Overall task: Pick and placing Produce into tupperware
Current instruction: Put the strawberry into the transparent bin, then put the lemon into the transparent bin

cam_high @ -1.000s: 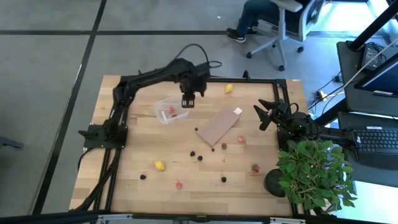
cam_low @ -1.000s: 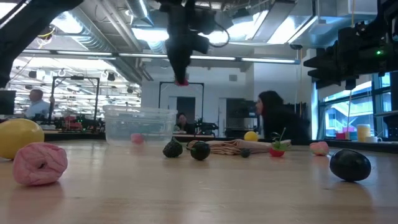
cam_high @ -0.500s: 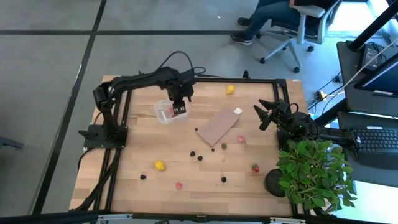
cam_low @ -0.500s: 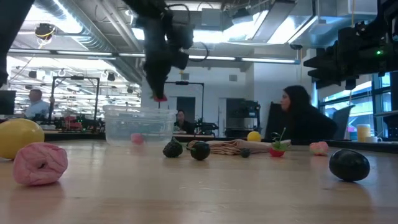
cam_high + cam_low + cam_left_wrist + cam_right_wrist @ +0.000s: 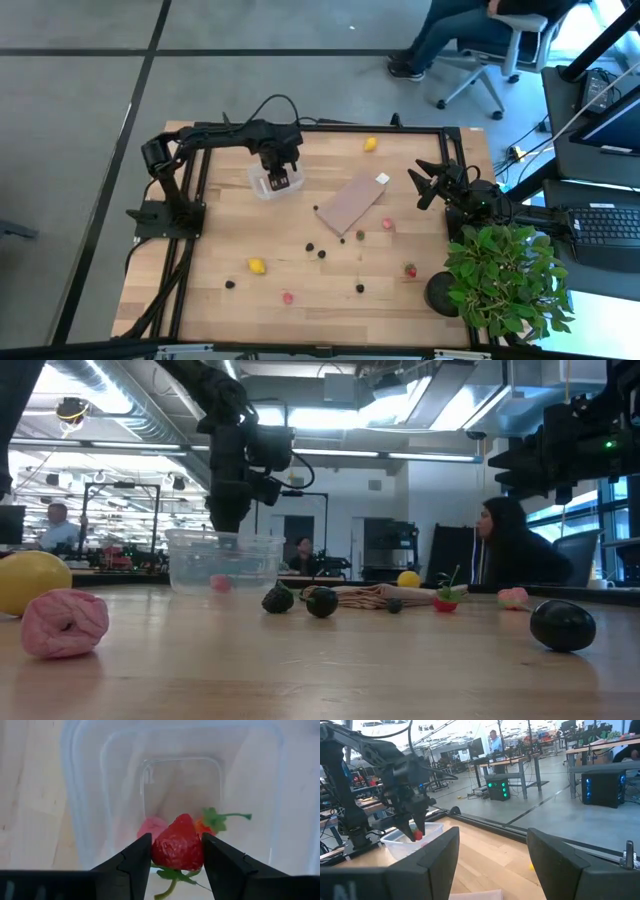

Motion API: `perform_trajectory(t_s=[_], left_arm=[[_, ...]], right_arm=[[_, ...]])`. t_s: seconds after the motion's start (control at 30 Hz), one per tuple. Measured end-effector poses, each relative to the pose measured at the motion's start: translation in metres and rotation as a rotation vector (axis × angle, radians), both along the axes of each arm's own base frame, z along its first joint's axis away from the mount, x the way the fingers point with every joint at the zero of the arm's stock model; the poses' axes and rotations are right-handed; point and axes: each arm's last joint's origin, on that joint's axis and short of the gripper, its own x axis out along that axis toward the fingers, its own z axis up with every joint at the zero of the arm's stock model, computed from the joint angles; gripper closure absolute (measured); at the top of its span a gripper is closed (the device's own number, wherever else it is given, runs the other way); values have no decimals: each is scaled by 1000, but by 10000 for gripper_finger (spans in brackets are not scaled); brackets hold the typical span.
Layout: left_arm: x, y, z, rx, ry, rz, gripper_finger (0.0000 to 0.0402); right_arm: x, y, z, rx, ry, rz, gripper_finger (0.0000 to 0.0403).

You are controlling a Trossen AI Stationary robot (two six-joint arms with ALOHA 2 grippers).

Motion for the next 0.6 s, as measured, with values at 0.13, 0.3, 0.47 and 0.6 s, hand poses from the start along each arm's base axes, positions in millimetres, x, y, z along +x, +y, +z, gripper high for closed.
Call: perform_trajectory(t_s=[0.13,0.3,0.47,0.6], left_arm=[[1,1,1,-5,-12,25,220],[4,3,8,6,-34,20,176],[8,5,44,89,-172,-22,142],[-1,8,89,153,-433,-22,136]], right_arm=[[0,0,0,7,-6,1,169],[0,0,0,43,-35,3,169],[0,0,2,38,-51,4,169],[0,0,2,36,-49,3,169]])
